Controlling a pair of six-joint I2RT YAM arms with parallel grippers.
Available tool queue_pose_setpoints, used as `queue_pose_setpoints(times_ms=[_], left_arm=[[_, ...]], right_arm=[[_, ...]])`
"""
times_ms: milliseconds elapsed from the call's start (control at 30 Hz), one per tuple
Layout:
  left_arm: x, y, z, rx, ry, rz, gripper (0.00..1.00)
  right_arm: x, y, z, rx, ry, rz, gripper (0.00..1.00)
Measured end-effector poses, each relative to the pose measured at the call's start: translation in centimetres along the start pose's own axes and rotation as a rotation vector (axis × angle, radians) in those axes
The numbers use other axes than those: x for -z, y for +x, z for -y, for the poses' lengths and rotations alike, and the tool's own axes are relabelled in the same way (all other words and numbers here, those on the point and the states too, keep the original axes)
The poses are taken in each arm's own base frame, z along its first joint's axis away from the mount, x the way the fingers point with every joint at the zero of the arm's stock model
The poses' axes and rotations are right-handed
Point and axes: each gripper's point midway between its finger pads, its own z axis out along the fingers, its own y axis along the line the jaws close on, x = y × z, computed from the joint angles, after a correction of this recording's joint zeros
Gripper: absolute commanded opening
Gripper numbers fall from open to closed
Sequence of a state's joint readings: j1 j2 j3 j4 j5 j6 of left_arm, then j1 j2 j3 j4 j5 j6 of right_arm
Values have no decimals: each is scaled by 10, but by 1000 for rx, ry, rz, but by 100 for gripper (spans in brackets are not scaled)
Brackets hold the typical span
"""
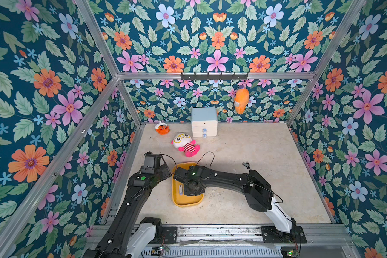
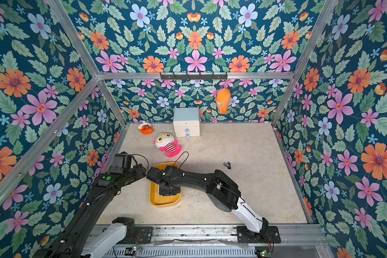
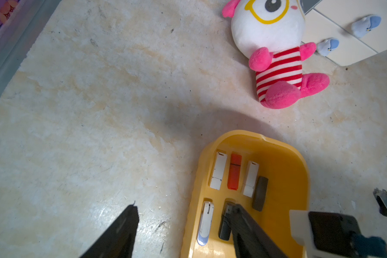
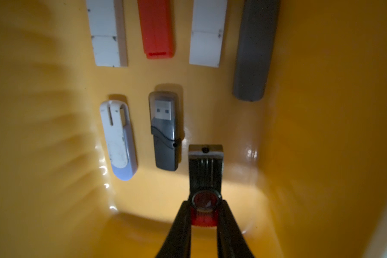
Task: Put the usb flash drive into the storage box
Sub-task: Place the USB flash in the storage box.
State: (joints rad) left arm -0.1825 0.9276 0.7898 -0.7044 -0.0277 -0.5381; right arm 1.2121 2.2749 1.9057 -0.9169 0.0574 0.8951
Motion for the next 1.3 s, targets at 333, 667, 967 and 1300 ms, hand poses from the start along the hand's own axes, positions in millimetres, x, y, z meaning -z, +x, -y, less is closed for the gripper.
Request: queue_pose_setpoints(times_ms=[333,667,967,1300], left_arm=[[-2,2,-1,-7,-1,-8,71],[-3,4,1,-15,3,-19,72],[-3,5,1,-15,10,-21,72],[5,4,19,-43,104,-13,67]], right_arm=[[-12,-6,1,14,23,-13,16],[-14,-8,6,26,43,-25,33],[23,-18,-4,54,-15,27,33],[124,-67,98,-89,-59,232,40]])
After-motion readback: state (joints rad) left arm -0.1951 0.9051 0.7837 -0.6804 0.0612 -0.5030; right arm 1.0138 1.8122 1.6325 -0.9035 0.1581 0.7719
